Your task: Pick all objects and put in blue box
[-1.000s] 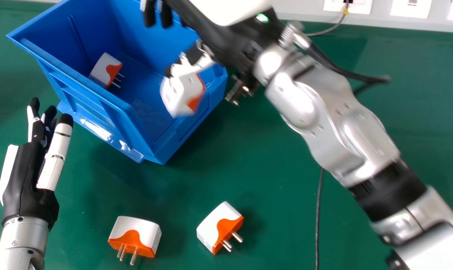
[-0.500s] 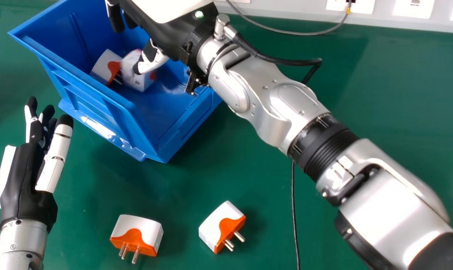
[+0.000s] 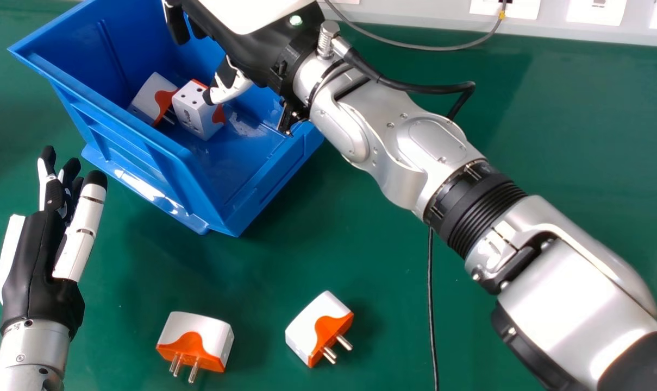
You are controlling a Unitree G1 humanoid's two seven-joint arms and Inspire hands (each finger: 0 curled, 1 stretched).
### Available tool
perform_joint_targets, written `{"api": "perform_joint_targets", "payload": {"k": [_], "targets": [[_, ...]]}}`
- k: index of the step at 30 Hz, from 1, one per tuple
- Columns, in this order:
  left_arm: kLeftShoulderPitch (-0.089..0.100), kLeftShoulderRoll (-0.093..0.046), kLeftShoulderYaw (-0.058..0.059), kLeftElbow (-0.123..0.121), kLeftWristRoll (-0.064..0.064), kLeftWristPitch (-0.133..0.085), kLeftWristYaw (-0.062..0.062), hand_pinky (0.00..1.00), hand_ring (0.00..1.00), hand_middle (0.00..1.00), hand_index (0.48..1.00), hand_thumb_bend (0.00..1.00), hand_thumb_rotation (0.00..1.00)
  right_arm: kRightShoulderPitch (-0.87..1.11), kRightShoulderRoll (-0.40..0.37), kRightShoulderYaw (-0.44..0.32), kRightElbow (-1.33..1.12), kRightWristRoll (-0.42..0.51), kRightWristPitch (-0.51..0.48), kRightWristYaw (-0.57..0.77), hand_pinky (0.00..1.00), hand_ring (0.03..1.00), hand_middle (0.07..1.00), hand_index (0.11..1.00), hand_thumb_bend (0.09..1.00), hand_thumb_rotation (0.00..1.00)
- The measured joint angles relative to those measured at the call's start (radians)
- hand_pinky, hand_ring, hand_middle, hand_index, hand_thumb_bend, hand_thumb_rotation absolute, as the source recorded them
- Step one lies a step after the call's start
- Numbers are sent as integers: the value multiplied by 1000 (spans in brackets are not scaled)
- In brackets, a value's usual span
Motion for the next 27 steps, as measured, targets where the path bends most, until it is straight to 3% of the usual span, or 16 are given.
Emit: {"api": "perform_joint_targets", "payload": {"k": [7, 19, 27], "targets": [[-14, 0, 1, 11, 0, -1, -3, 1000, 1000, 1000, 1000, 296, 778, 5, -5, -3, -45, 23, 19, 27, 345, 443, 515, 481, 499, 0], [-16, 0, 2, 14, -1, -1, -4, 1000, 1000, 1000, 1000, 288, 764, 86, -32, -11, -162, 48, 37, 49, 370, 438, 509, 478, 500, 0], [-21, 0, 2, 18, 0, -1, -7, 1000, 1000, 1000, 1000, 285, 759, 278, -72, -64, -546, 77, 210, 225, 357, 440, 512, 488, 498, 0]]}}
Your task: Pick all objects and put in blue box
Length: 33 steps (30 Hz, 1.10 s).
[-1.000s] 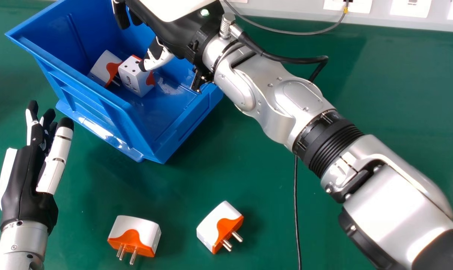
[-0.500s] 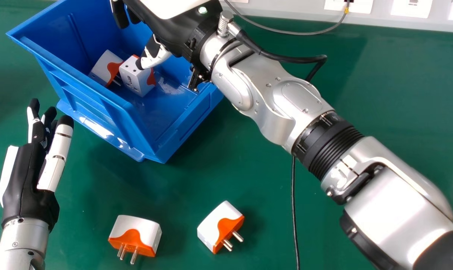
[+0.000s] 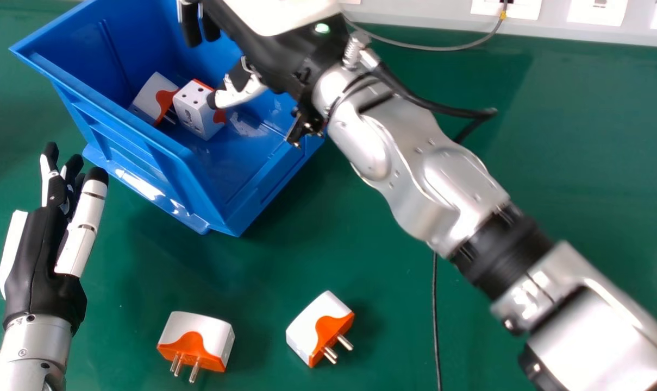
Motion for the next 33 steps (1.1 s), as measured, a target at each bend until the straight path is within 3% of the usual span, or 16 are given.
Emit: {"api": "perform_joint_targets", "payload": {"k": [4, 6, 7, 10, 13, 14, 16, 17, 21, 26, 33], "targets": [[2, 0, 0, 0, 2, 0, 0, 1000, 1000, 1000, 1000, 285, 759, 153, -13, -30, -226, 29, 56, 51, 349, 444, 523, 496, 496, 0], [3, 1, 0, 0, 4, -2, -2, 1000, 1000, 1000, 1000, 287, 759, 244, -33, -31, -340, 21, 64, 51, 384, 495, 564, 534, 549, 0], [3, 1, 0, 1, 7, -3, -2, 1000, 1000, 1000, 1000, 296, 764, 288, -45, -31, -388, 5, 68, 51, 449, 561, 622, 587, 596, 24], [2, 1, 0, 5, 12, -7, -3, 1000, 1000, 1000, 1000, 305, 769, 386, -90, -32, -498, -30, 78, 52, 522, 632, 684, 643, 630, 71], [4, 1, 1, 3, 15, -6, 6, 1000, 1000, 1000, 1000, 327, 788, 505, -148, -31, -613, -81, 68, 55, 746, 812, 839, 814, 717, 305], [6, 2, 1, 1, 20, -6, 12, 1000, 1000, 1000, 1000, 327, 788, 545, -166, -31, -643, -94, 62, 56, 746, 812, 839, 814, 717, 305], [10, 2, 1, -6, 25, -6, 15, 1000, 1000, 1000, 1000, 352, 809, 639, -201, -32, -708, -124, 62, 64, 896, 923, 934, 924, 833, 547], [12, 2, 1, -6, 31, -9, 16, 1000, 1000, 1000, 1000, 358, 812, 683, -212, -34, -736, -131, 63, 72, 917, 939, 948, 939, 849, 583], [15, 1, 0, -6, 33, -24, 14, 1000, 1000, 1000, 1000, 389, 821, 827, -229, -51, -833, -134, 67, 97, 966, 975, 979, 975, 885, 671], [18, 2, 1, -4, 40, -43, 14, 1000, 1000, 1000, 1000, 417, 826, 976, -223, -71, -919, -129, 63, 90, 987, 990, 992, 990, 881, 695], [23, 8, 2, 1, 49, -45, 12, 1000, 1000, 1000, 1000, 445, 829, 1134, -229, -89, -944, -121, 28, 76, 995, 996, 997, 996, 858, 705]]}}
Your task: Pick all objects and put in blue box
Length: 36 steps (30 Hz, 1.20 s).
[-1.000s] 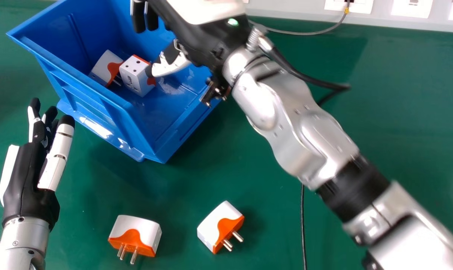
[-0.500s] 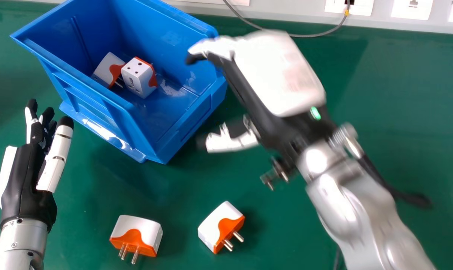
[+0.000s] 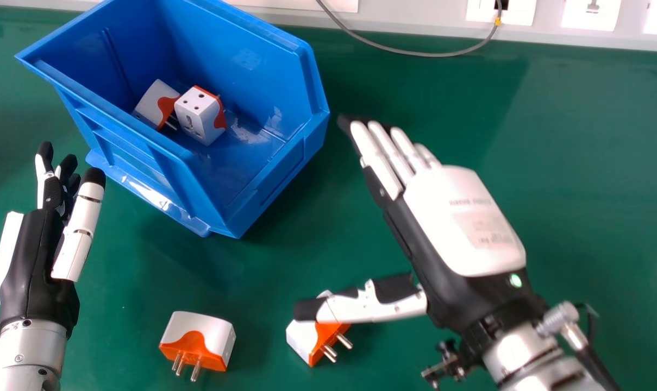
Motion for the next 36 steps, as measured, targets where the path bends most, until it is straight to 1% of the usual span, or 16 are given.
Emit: {"api": "perform_joint_targets", "payload": {"k": [4, 5, 11, 15, 16, 19, 21, 27, 29, 34, 36], "targets": [[4, 0, 0, -4, 1, 0, 0, 1000, 1000, 1000, 1000, 454, 831, 42, 6, -1, 1, 2, -15, -2, 998, 998, 999, 998, 825, 695], [4, 0, 0, -4, 1, 0, -1, 1000, 1000, 1000, 1000, 458, 832, 47, 9, -1, 4, 2, -15, -2, 999, 999, 999, 999, 810, 679], [13, 1, 0, -4, 1, 0, -3, 1000, 1000, 1000, 1000, 464, 834, 70, 22, 6, 22, 2, -15, 5, 1000, 1000, 1000, 1000, 795, 653], [15, 2, 0, -5, 2, -1, -2, 1000, 1000, 1000, 1000, 463, 841, 79, 21, 20, 24, 3, -18, 32, 984, 1000, 1000, 1000, 784, 640], [15, 2, 0, -8, 2, 1, -2, 1000, 1000, 1000, 1000, 462, 842, 79, 21, 24, 27, 2, -18, 42, 983, 1000, 1000, 1000, 780, 631], [22, 2, 0, -29, 2, 10, -1, 1000, 1000, 1000, 1000, 461, 844, 75, 21, 37, 49, 2, -17, 72, 981, 1000, 1000, 1000, 770, 613], [22, 3, 0, -36, 2, 15, -1, 1000, 1000, 1000, 1000, 461, 847, 64, 19, 43, 72, 2, -17, 89, 982, 1000, 1000, 1000, 766, 606], [22, 3, 0, -34, 2, 16, -1, 1000, 1000, 1000, 1000, 458, 864, 19, 4, 44, 132, 3, -21, 123, 977, 1000, 1000, 1000, 763, 559], [22, 3, 0, -35, 2, 19, -2, 1000, 1000, 1000, 1000, 454, 868, 8, 0, 45, 142, 3, -29, 126, 970, 1000, 1000, 999, 767, 546], [21, 4, 0, -36, 1, 24, -4, 1000, 1000, 1000, 1000, 453, 872, -37, -18, 47, 190, 13, -58, 149, 959, 1000, 1000, 997, 769, 533], [18, 4, -1, -36, 0, 25, -9, 1000, 1000, 1000, 1000, 448, 873, -78, -40, 44, 211, 33, -75, 179, 949, 998, 1000, 994, 769, 524]]}}
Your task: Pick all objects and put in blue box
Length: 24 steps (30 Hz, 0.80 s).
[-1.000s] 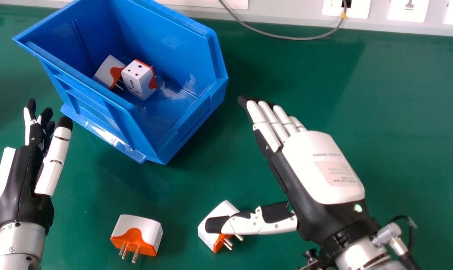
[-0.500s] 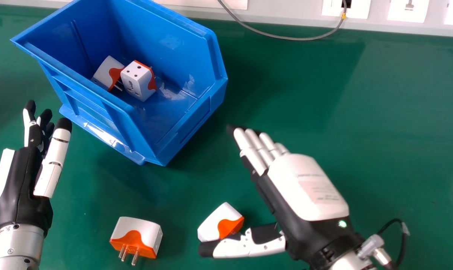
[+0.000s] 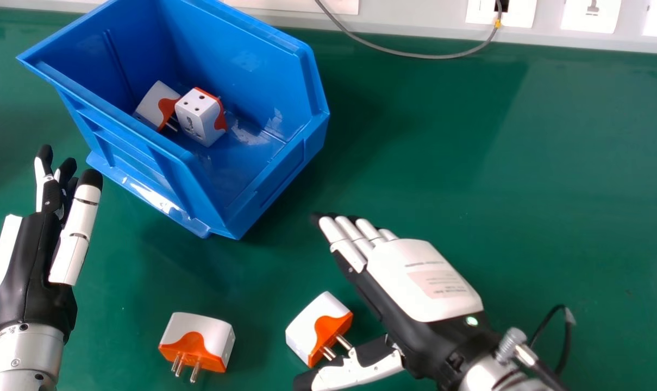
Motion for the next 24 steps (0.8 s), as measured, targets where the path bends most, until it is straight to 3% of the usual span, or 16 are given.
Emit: {"api": "perform_joint_targets", "payload": {"k": [5, 14, 21, 24], "targets": [[-2, 0, 1, 0, -9, 1, -8, 1000, 1000, 1000, 1000, 420, 883, -108, -49, -11, 53, 18, -53, 44, 907, 979, 989, 966, 758, 464], [-10, 0, 1, -1, -19, 10, -12, 1000, 1000, 1000, 1000, 400, 888, -180, -56, 1, 167, 37, -95, 49, 856, 944, 961, 926, 732, 391], [-16, 0, 3, -2, -28, 15, -28, 1000, 1000, 1000, 1000, 399, 890, -252, -86, 21, 242, 49, -156, 106, 817, 913, 931, 888, 698, 317], [-16, 0, 5, -6, -31, 20, -29, 1000, 1000, 1000, 1000, 399, 890, -285, -106, 27, 259, 67, -194, 151, 814, 909, 928, 885, 694, 302]]}}
